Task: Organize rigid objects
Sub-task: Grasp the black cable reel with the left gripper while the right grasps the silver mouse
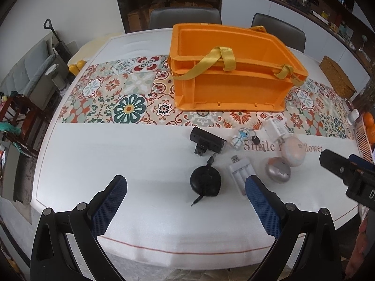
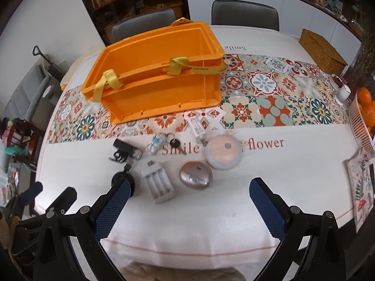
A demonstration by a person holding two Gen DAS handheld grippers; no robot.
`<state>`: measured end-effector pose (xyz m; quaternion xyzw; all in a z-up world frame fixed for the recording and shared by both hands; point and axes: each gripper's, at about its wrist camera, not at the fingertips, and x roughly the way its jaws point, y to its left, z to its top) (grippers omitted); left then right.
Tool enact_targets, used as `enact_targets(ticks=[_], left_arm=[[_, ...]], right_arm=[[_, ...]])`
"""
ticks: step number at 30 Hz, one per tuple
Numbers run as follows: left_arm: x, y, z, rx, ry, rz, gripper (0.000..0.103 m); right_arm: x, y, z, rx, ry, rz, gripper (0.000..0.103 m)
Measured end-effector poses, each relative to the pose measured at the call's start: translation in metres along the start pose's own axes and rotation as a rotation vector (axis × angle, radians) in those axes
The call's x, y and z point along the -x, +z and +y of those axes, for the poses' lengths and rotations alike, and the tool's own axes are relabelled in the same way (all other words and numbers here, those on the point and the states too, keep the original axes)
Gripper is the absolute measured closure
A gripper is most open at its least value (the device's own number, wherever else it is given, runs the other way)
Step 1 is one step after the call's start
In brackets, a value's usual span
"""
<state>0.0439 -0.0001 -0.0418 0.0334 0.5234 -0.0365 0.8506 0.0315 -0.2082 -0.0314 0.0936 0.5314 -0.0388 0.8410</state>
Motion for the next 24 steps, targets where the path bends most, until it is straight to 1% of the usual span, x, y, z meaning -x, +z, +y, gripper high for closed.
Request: enact_targets(ticks=[2,5,7,11,19,24], left_arm=[[-0.007,0.001,-0.002,-0.009,0.004,0.005,0.000],[-0.021,0.002,-0.004,-0.011,0.000,0.026,0.000],[-0.028,0.001,-0.005,-0.009,-0.002,0.033,0.000],[-0.051,0.000,-0.007,-0.010,-0.012,0.085,0.000],[-0.091,-0.008,-0.014,-0.023,-0.031,0.161,0.001],[-0.111,-0.011,-0.018,-0.016,-0.057,0.204,0.001]], right_arm=[[-0.009,0.002,-0.003,-0.010,0.001,0.011,0.001],[-0.031,0.002,-0.006,-0.006,-0.012,0.060,0.002],[-0.041,-0.001,-0.007,-0.007,-0.010,0.065,0.003],[-0.060,-0.005,-0.011,-0.026,0.002,0.096,0.006],[-0.095,-0.011,-0.014,-0.042,0.022,0.143,0.010],[-0.114,-0.013,-0.013,-0.041,0.008,0.177,0.013]])
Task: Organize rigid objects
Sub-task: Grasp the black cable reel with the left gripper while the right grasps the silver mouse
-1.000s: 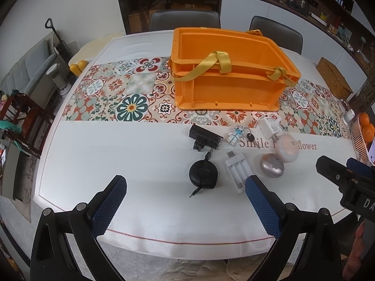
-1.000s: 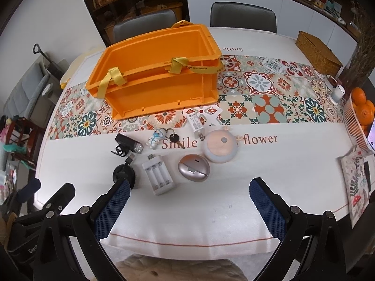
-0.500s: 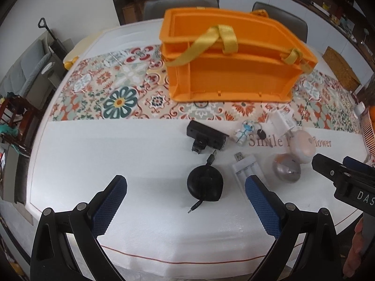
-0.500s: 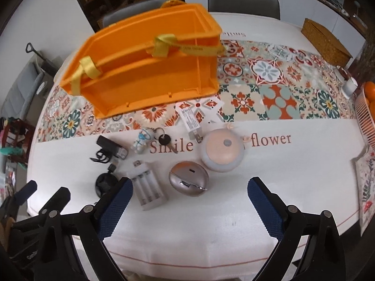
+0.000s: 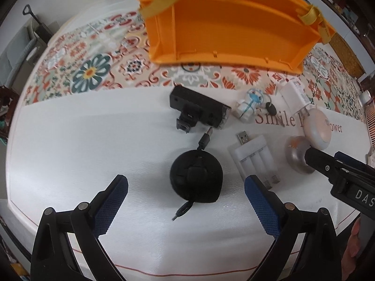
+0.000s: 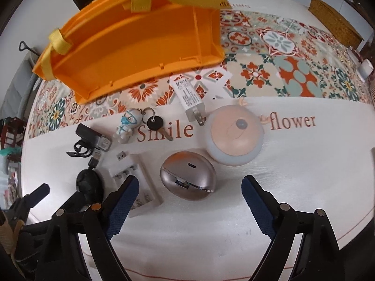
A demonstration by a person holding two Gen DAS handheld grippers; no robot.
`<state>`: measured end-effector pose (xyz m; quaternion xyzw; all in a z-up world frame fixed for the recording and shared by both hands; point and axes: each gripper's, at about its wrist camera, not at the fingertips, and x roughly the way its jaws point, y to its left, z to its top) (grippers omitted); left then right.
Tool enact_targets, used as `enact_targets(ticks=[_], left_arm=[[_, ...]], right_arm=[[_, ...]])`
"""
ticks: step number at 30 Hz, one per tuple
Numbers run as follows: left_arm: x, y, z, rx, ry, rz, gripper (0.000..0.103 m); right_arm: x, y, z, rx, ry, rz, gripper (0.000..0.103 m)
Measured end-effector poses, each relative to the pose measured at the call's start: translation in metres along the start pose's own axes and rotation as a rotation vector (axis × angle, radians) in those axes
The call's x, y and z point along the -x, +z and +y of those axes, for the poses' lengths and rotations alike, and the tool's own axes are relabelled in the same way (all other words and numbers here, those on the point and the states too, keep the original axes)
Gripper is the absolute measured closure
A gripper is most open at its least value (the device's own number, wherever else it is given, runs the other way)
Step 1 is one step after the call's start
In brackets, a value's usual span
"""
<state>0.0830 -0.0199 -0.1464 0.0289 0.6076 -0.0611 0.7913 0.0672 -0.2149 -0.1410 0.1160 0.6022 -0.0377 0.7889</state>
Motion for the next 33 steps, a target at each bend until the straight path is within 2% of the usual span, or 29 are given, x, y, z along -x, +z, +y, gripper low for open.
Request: enact_targets(ticks=[2,9,13,17,24,26,28,33], left_arm=[[-0.007,0.000,-0.001,0.002,0.000,0.018,0.005],[-0.023,0.002,-0.003,0.000,0.007,0.053,0.006],[-0.030,0.005,-0.004,0.000,0.013,0.067,0.008],[-0.034,0.006,-0.005,-0.003,0.013,0.079,0.017],[-0.039,0.007,-0.007,-0.018,-0.004,0.068,0.032],[-0.038,0.008,-0.006,-0.023,-0.005,0.052,0.043],[-0.038,0.008,-0.004,-0.026,0.000,0.043,0.048],[-0.039,0.015,0.002,-0.021,-0.019,0.039,0.048]], right_arm=[[-0.007,0.000,0.001,0.001,-0.010,0.016,0.014],[-0.027,0.000,-0.002,-0.010,-0.029,0.058,0.020],[-0.034,0.000,-0.001,0.010,-0.057,0.049,0.020],[-0.045,-0.002,0.005,0.029,-0.087,0.066,0.021],[-0.059,-0.001,0.008,0.047,-0.115,0.058,0.032],[-0.060,0.000,0.011,0.058,-0.120,0.049,0.040],[-0.062,0.000,0.013,0.057,-0.120,0.050,0.040],[-0.062,0.001,0.013,0.047,-0.116,0.057,0.040]])
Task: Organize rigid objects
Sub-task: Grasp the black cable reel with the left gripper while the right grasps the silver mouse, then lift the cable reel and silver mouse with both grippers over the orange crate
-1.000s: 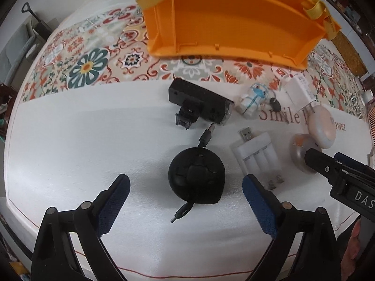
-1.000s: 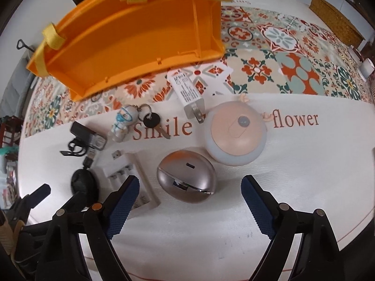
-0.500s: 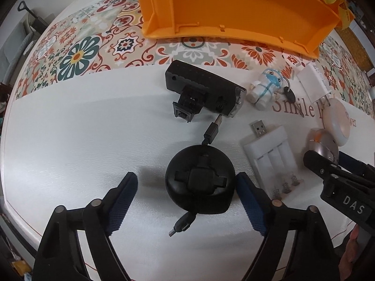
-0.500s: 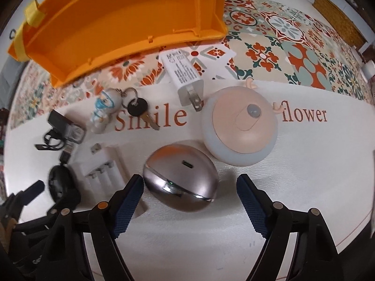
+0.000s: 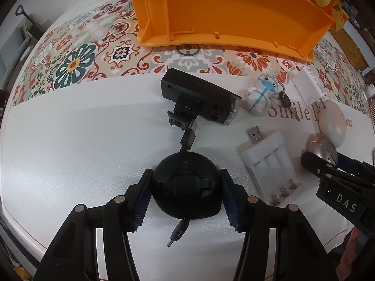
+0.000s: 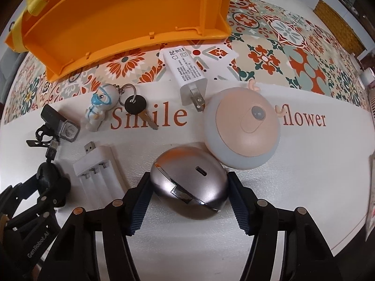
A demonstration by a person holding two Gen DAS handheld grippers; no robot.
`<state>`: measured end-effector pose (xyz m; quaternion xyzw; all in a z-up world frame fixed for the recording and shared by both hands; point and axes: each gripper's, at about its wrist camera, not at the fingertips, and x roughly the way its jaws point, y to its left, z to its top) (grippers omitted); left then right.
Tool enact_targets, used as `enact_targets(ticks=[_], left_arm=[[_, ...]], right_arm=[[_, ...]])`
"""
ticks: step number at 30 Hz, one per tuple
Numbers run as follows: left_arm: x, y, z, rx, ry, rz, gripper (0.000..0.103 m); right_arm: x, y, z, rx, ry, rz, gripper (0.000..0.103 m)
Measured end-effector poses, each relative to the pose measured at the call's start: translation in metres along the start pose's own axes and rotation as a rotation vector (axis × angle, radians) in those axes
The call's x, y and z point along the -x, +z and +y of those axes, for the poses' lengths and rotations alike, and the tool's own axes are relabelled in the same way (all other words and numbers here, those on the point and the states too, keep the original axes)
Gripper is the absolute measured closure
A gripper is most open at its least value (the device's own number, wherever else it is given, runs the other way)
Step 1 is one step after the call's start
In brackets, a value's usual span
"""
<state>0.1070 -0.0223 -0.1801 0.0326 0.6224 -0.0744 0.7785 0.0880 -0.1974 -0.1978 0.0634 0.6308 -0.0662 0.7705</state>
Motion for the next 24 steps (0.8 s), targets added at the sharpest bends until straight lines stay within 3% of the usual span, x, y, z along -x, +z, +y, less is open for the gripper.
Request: enact_targets(ticks=[10,24], left_arm=[[0.019,-0.010,0.007,-0.005,-0.036,-0.031,0.048],[0.070,0.006,-0.007,-0.044,-0.013,-0.194,0.048]], right_arm=[[0.031,-0.008,-0.006,-0.009,0.017,-0.023,0.040],[0.070,0.004,0.000,0.000,0.025,-0.147,0.040]])
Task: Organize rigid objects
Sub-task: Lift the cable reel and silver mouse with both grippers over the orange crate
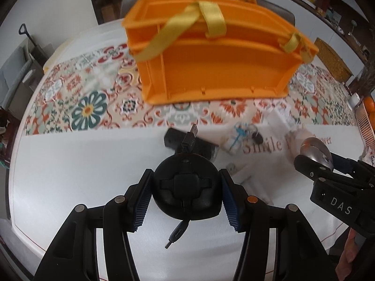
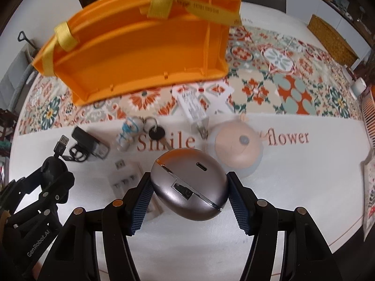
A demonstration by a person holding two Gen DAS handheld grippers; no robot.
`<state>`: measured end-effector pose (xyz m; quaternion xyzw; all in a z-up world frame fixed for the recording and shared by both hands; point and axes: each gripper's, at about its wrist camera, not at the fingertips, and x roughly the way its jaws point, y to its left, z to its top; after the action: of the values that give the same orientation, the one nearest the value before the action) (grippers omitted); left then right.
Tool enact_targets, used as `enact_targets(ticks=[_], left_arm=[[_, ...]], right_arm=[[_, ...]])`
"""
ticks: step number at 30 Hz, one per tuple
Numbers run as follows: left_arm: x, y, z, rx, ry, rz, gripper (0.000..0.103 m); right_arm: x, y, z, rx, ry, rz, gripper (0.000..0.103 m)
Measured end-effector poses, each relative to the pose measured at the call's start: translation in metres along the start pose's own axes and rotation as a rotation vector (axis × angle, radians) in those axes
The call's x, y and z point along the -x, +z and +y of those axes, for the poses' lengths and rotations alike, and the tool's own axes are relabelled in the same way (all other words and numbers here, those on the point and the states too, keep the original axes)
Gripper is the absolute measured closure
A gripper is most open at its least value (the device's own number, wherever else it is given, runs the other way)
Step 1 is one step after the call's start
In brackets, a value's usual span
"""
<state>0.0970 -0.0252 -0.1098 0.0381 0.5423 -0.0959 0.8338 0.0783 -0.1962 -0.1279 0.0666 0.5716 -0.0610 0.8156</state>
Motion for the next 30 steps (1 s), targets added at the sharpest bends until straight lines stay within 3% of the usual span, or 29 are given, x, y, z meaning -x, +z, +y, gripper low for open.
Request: enact_targets(ticks=[30], left_arm=[[0.097,0.061,0.003,0.001,-0.043,-0.268,0.048]], right_arm=[[0.110,0.053,0.013,0.036,0.087,-0.286,0.040]])
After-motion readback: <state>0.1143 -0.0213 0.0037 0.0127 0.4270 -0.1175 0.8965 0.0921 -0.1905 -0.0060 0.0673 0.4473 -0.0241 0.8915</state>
